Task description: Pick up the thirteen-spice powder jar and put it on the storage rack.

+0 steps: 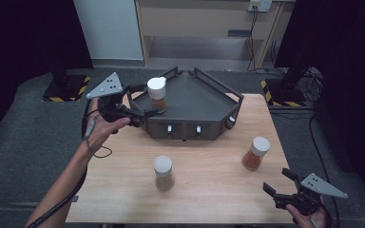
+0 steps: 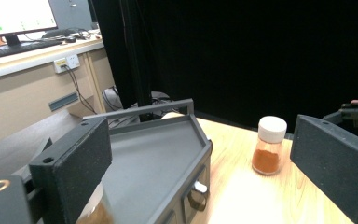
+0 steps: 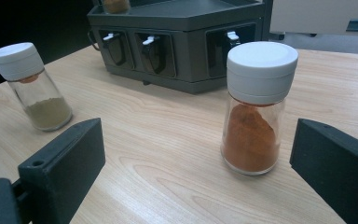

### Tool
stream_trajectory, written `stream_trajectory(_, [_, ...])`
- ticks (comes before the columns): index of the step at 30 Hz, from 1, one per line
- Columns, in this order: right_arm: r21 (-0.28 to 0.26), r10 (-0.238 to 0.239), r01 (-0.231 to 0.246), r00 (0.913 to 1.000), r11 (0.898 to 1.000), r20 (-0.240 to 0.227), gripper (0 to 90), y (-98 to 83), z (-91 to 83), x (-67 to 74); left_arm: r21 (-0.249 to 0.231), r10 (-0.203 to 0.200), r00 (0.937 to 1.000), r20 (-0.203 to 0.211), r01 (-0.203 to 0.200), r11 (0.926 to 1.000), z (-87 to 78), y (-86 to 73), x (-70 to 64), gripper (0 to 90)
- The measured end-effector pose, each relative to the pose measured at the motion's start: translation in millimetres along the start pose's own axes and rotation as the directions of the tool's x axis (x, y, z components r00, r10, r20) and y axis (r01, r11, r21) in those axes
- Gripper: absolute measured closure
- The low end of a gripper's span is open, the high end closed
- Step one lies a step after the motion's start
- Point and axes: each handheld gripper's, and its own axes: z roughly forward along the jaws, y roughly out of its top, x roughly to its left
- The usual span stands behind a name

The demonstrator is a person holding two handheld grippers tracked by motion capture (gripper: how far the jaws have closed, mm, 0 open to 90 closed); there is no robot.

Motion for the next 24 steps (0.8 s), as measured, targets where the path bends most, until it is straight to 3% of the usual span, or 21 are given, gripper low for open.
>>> stream_trajectory(9, [0.002, 0.0, 0.0, 1.0, 1.0, 0.003, 3.7, 0.3, 0.4, 0.5, 0.017, -0.002, 0.9974, -0.072, 0.003, 0.9998, -18.2, -24.3, -21.4, 4.8])
stream_trajectory(24, [0.006, -0.008, 0.008, 1.0, 1.0, 0.004, 3.7, 1.0, 1.1, 1.3, -0.006, -0.08, 0.9837, -0.161, 0.08, 0.9968, -53.2, -82.9, -45.4, 4.5])
